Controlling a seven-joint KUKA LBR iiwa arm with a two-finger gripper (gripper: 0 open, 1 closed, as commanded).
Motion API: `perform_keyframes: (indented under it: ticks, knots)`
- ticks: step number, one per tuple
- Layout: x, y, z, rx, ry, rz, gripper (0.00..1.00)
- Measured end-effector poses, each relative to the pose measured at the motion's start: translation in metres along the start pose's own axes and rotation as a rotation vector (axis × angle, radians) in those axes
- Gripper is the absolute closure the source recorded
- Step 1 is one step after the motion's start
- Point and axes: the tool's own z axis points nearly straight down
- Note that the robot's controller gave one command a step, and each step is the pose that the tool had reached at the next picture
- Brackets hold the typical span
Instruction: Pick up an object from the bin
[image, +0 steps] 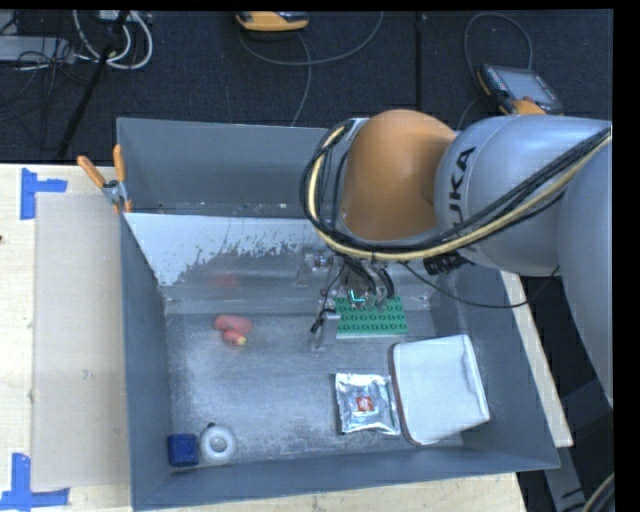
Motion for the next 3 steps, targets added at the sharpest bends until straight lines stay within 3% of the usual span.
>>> perform_keyframes:
  ticks: [1, 2, 3]
  knots:
    - [0.021, 0.047, 0.098, 0.0, 0.001, -0.115, 0.0]
    - [-0.007, 0.088, 0.098, -0.002, -0.011, -0.035, 0.0]
    - [-0.007, 0.086, 0.099, -0.001, -0.009, -0.032, 1.0]
